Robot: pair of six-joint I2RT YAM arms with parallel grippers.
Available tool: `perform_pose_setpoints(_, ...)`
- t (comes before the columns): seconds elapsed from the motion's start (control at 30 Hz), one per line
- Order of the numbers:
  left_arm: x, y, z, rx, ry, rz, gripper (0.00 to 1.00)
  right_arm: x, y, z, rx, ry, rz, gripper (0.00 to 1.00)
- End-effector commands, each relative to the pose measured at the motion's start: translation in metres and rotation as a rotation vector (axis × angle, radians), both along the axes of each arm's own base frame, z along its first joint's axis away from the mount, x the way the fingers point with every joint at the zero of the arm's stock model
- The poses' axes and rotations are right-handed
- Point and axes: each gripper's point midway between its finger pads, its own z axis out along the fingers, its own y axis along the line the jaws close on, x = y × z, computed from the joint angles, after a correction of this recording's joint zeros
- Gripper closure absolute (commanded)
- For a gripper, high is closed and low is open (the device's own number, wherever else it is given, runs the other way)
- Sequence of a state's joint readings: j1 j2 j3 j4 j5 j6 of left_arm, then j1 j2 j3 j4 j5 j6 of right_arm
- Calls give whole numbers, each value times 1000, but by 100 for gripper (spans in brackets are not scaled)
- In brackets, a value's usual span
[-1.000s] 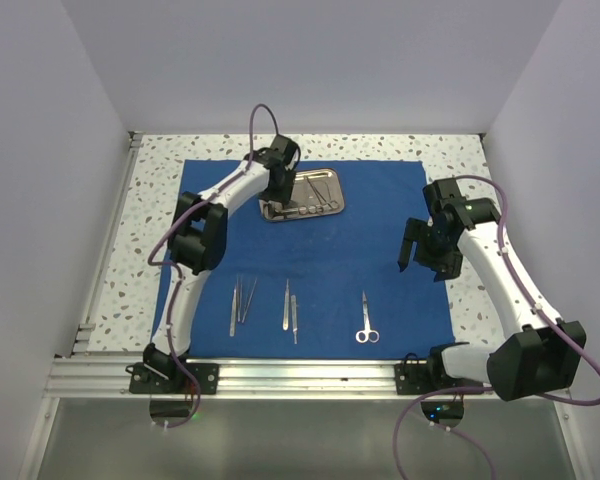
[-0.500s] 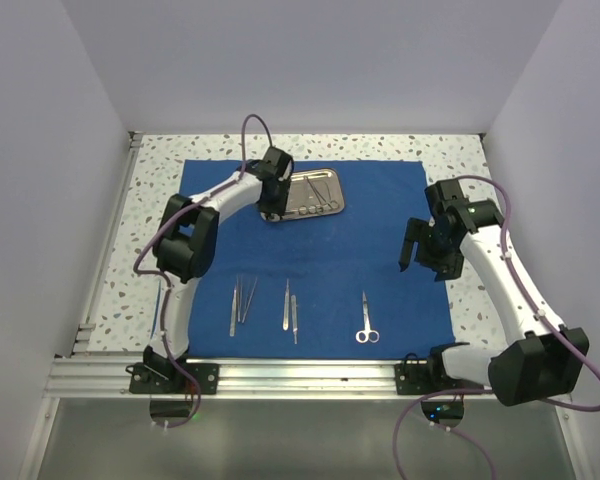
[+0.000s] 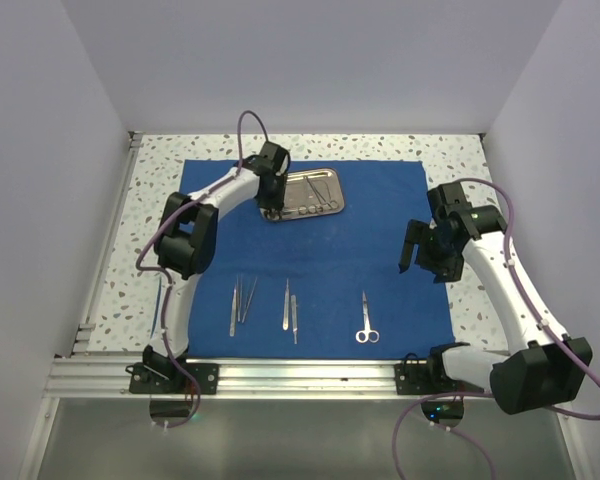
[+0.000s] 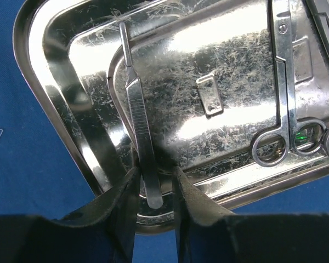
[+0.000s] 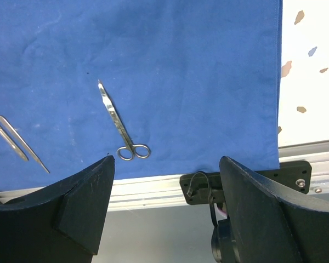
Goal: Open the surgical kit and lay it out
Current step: Pick up the medical item from the container.
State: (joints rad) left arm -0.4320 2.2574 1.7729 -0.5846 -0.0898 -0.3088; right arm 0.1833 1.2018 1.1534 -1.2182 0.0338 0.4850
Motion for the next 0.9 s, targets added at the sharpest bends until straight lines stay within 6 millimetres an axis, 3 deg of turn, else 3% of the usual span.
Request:
perform_pose_setpoints(0.0,-63,41,-98,86,358,64,68,-4,2,4,11,-22,19,19)
perform_pose_setpoints(0.2,-66,44,-98,89,382,62,75,-3,1,3,4,-25,20,19)
perform_pose_setpoints(0.3,-79,41,-105,107,428,35,81,-1,1,3,2,-27,21,19)
perform_pose_setpoints(0.43,-95,38,-110,159,487,-21,82,1,2,3,7,-27,21,19)
perform_pose_setpoints(0.7,-124,41,-118,263,565,-34,65,0,5,3,16,-31,28,19)
perform_pose_setpoints(0.8,-135,39,-121,278,597,-57,63,-1,5,2,16,-34,31,19)
perform_pose_setpoints(0.87,-141,39,-122,298,609,-56,68,-2,4,3,15,-37,30,19)
